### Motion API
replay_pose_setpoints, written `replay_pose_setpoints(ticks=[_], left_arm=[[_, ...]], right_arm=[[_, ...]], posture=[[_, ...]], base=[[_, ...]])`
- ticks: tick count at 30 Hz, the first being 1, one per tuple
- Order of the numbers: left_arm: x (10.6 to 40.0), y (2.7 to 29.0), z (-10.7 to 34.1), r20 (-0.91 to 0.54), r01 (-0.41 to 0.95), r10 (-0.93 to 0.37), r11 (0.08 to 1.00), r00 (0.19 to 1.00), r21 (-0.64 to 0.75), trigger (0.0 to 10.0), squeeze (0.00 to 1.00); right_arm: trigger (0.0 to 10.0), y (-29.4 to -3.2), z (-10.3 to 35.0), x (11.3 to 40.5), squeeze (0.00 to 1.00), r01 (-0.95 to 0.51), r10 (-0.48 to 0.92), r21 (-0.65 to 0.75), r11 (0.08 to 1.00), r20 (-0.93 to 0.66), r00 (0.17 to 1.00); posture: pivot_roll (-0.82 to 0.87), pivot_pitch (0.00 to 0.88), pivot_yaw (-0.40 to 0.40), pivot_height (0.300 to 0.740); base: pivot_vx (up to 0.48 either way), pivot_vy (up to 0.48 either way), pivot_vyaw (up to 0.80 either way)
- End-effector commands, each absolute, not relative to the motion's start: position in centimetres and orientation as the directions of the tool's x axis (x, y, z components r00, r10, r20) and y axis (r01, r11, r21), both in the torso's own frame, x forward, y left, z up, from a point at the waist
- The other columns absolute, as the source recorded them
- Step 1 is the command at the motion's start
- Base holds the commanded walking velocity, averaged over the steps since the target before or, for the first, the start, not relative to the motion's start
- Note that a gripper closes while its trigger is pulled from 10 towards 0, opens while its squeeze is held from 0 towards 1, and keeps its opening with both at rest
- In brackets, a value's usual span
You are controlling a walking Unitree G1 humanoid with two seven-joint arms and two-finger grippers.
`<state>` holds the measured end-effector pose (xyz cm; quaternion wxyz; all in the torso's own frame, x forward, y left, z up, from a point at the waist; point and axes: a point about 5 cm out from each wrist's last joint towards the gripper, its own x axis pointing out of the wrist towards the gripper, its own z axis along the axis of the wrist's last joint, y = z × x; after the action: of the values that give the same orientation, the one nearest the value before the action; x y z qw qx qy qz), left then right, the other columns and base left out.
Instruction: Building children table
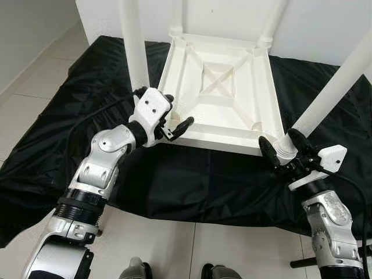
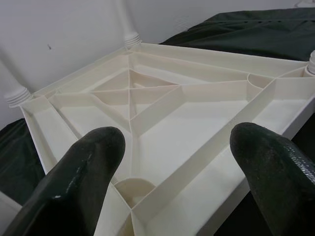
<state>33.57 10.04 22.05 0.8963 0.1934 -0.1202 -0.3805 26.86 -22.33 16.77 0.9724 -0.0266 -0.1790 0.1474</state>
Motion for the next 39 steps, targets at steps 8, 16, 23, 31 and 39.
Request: replay_pose_setpoints(ticks=[8,16,23,31,39], left_arm=[[32.3,9.9,20.9,0.037,0.630,-0.712,0.642,0.701,0.436,10.0,0.00],[31.8,9.9,19.8,0.042,0.592,-0.662,0.695,0.748,0.408,10.0,0.00],[32.3,10.6,20.8,0.137,0.473,-0.546,0.805,0.826,0.357,10.0,0.00],[31.2,12.8,20.0,0.206,0.304,-0.334,0.938,0.920,0.167,10.0,0.00],[30.4,14.3,19.4,0.218,0.220,-0.246,0.966,0.944,0.134,10.0,0.00]], right_arm=[[10.0,-19.7,16.0,26.0,0.00,-0.339,0.342,-0.070,0.938,0.338,0.877],[10.0,-18.1,14.5,25.9,0.00,-0.263,0.257,-0.015,0.965,0.276,0.926],[10.0,-16.5,14.4,26.6,0.00,-0.269,0.259,-0.002,0.963,0.276,0.925],[10.0,-15.3,13.1,25.8,0.00,-0.227,0.236,-0.069,0.972,0.216,0.947],[10.0,-16.7,13.1,24.9,0.00,-0.078,0.107,-0.122,0.989,0.256,0.961]], posture=[[-0.06,0.125,0.000,0.740],[-0.04,0.117,-0.021,0.740],[-0.03,0.103,-0.044,0.740],[-0.02,0.090,-0.054,0.740],[-0.04,0.091,-0.037,0.740]], base=[[0.000,0.000,0.00],[0.000,0.000,0.00],[0.000,0.000,0.00],[0.000,0.000,0.00],[0.000,0.000,0.00]])
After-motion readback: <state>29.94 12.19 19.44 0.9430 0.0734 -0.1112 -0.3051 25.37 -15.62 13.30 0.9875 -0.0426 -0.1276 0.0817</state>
